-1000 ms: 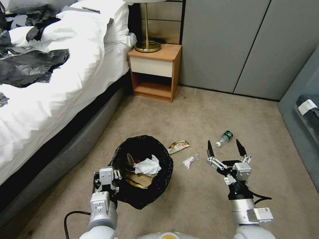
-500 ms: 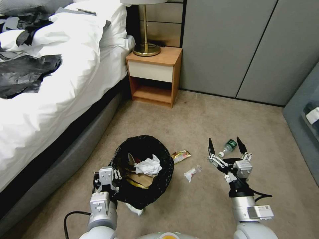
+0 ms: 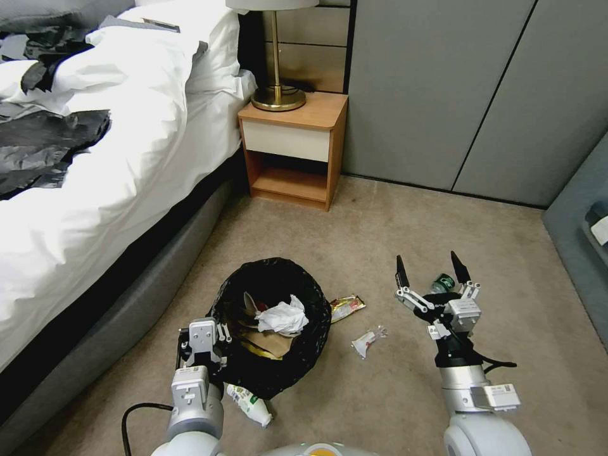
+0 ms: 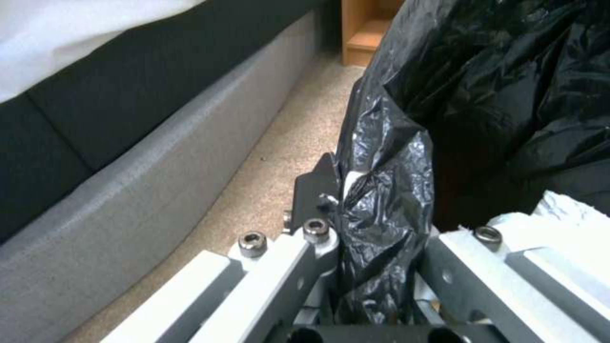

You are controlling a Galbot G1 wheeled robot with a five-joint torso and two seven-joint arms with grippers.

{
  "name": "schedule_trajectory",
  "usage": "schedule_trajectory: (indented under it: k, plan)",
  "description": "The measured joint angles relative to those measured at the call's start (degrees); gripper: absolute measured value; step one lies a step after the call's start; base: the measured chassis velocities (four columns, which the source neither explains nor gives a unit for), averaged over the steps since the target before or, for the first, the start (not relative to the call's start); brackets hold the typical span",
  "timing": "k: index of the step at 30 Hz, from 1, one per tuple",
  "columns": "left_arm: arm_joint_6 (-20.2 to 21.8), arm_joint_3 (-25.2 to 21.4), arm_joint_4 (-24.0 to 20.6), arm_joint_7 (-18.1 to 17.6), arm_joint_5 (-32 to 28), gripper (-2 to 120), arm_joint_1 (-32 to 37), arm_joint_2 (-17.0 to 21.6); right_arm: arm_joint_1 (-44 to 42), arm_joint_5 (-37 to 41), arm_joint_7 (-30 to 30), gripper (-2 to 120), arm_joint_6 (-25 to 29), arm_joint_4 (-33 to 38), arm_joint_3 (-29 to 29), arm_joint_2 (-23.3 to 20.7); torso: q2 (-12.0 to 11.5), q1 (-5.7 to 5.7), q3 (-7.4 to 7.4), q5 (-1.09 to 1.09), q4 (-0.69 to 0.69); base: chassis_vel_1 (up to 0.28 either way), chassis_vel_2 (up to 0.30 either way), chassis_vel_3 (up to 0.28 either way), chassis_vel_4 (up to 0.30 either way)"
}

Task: Pick up the trash bin, then pick up the garbage from the floor and place it into the trash bin.

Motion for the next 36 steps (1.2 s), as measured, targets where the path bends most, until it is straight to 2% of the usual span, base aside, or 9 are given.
schedule_trajectory:
  k: [7, 14, 17, 20, 21, 25, 27, 29, 36]
  plan:
    - [-0.06, 0.17, 0.11, 0.01, 0.35, 2, 0.30, -0.11, 5.26, 0.99, 2.27, 100, -5.16, -2.18, 1.01, -0.38, 0.00, 0.00, 0.00, 0.01, 0.00, 0.000, 0.000, 0.000, 0.000]
    - [-0.11, 0.25, 0.16, 0.00, 0.64, 2, 0.50, -0.15, 13.61, 2.62, 6.35, 100, -13.53, -10.19, 1.84, -1.66, 0.00, 0.00, 0.01, 0.02, 0.01, 0.000, 0.000, 0.000, 0.000]
    - [-0.14, 0.26, 0.17, 0.00, 0.82, 2, 0.72, -0.19, 16.95, 4.11, 7.82, 100, -18.40, -13.26, 1.85, -2.10, 0.00, 0.00, 0.00, 0.01, 0.01, 0.000, 0.000, 0.000, 0.000]
    - [-0.29, 0.31, 0.24, -0.01, 1.21, 2, 1.11, -0.30, 22.32, 6.49, 9.59, 100, -27.13, -18.49, 1.54, -2.36, 0.00, 0.00, 0.00, 0.01, 0.00, 0.000, 0.000, 0.000, 0.000]
    - [-0.29, 0.31, 0.24, -0.01, 1.21, 2, 1.11, -0.30, 22.32, 6.49, 9.59, 100, -27.13, -18.49, 1.54, -2.36, 0.00, 0.00, 0.00, 0.01, 0.00, 0.000, 0.000, 0.000, 0.000]
    - [-0.39, 0.31, 0.41, -0.01, 1.48, 2, 1.43, -0.40, 31.97, 10.40, 11.76, 100, -35.23, -33.17, 0.47, -2.28, 0.00, 0.00, 0.01, 0.02, 0.00, 0.000, 0.000, 0.000, 0.000]
    - [-0.39, 0.30, 0.43, -0.01, 1.48, 2, 1.43, -0.39, 32.70, 11.09, 11.76, 100, -35.87, -34.35, 0.32, -2.29, 0.00, 0.00, 0.01, 0.02, -0.01, 0.000, 0.000, 0.000, 0.000]
    - [-0.39, 0.19, 0.55, -0.02, 1.49, 2, 1.48, -0.36, 36.92, 14.14, 11.78, 100, -39.27, -40.78, -0.51, -2.31, 0.00, 0.00, 0.01, 0.01, 0.01, 0.000, 0.000, 0.000, 0.000]
    - [-0.34, 0.03, 1.24, -0.04, 1.57, 2, 1.51, -0.34, 45.41, 15.88, 10.32, 100, -41.06, -56.91, -1.64, -2.14, 0.00, 0.00, 0.01, 0.01, 0.00, 0.000, 0.000, 0.000, 0.000]
